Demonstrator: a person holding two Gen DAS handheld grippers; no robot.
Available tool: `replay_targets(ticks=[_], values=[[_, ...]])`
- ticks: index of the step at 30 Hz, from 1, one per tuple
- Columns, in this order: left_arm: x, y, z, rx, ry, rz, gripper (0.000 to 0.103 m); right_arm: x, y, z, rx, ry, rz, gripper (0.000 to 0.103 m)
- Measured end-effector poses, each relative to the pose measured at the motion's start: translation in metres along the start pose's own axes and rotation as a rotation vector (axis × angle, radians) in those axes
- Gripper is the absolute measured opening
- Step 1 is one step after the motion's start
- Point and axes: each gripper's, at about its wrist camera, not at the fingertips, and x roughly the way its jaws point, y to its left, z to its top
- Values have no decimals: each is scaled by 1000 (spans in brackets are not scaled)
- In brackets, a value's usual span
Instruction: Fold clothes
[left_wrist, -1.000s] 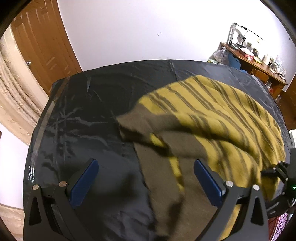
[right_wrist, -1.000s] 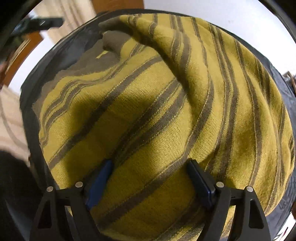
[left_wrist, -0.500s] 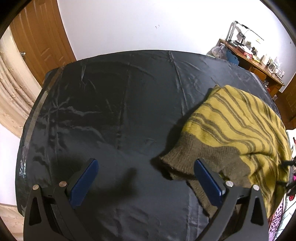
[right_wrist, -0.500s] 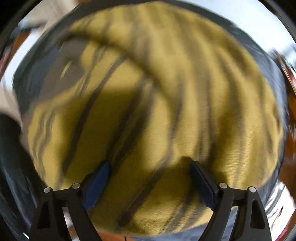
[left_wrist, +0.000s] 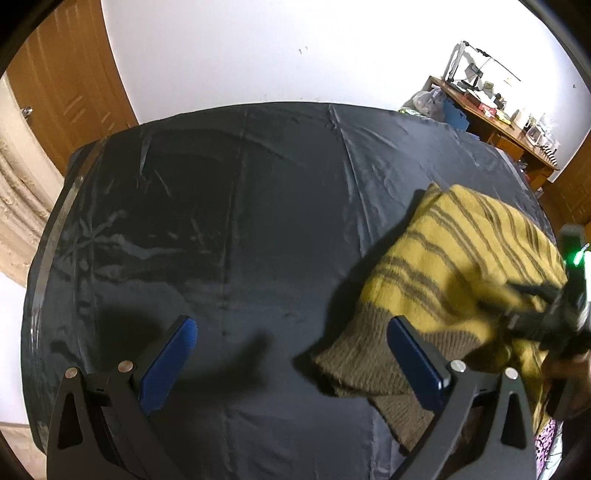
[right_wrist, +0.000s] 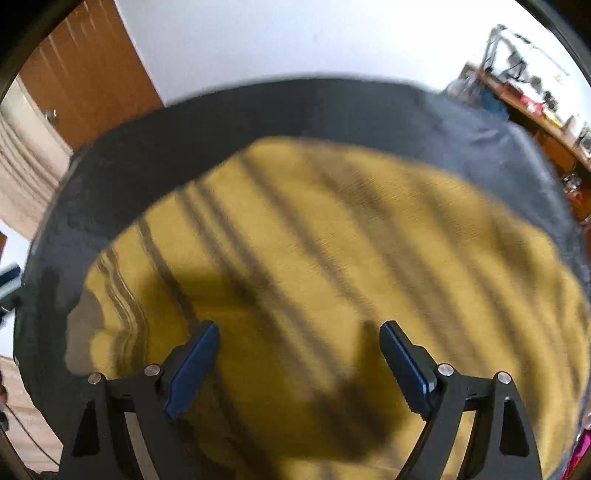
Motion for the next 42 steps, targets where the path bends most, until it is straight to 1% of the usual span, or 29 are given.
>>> replay_targets(ticks=[1, 2, 3, 6, 10, 14, 19, 23, 24, 27, 28, 30, 32, 34, 36, 38, 39, 41, 42], values=[[2, 3, 3, -1, -1, 0, 103, 6, 12, -5, -28, 20, 8, 90], [3, 4, 5, -3, -1, 1, 103, 12, 24, -10, -56, 40, 16, 93], [4, 6, 7, -6, 0, 0, 103, 16, 36, -17, -85, 52, 18, 94], [9, 9, 13, -19, 12, 0, 103, 16, 69, -40, -178, 50, 10, 102], [14, 9, 16, -18, 24, -12, 103, 7, 102, -73, -273, 39, 163, 103], [15, 7, 16, -1, 27, -17, 103, -2, 140, -107, -380, 32, 291, 103], [16, 14, 9, -23, 49, -29, 103, -8, 160, -131, -438, 57, 451, 103], [24, 26, -1, -58, 84, -5, 103, -13, 176, -150, -483, 77, 578, 103], [27, 29, -4, -65, 97, 3, 103, -14, 177, -152, -488, 82, 603, 103], [36, 34, -9, -84, 129, 24, 103, -17, 164, -144, -477, 96, 641, 103], [37, 35, -9, -85, 133, 21, 103, -17, 163, -136, -465, 98, 652, 103], [40, 35, -9, -84, 137, 14, 103, -18, 160, -105, -407, 82, 667, 103], [42, 32, -4, -71, 134, 11, 103, -36, 129, -93, -299, 10, 662, 103], [45, 27, 2, -54, 135, 5, 103, -56, 84, -73, -162, -96, 622, 103], [51, 20, 10, -33, 139, -2, 103, -70, 38, -54, -13, -188, 550, 103], [56, 12, 17, -11, 144, -12, 103, -82, -8, -35, 149, -258, 433, 103], [58, 5, 21, 6, 145, -22, 103, -85, -28, -26, 217, -273, 378, 103], [64, -7, 29, 42, 147, -44, 103, -86, -73, -24, 360, -283, 269, 103], [66, -13, 32, 61, 148, -56, 103, -81, -84, -24, 407, -285, 237, 103]])
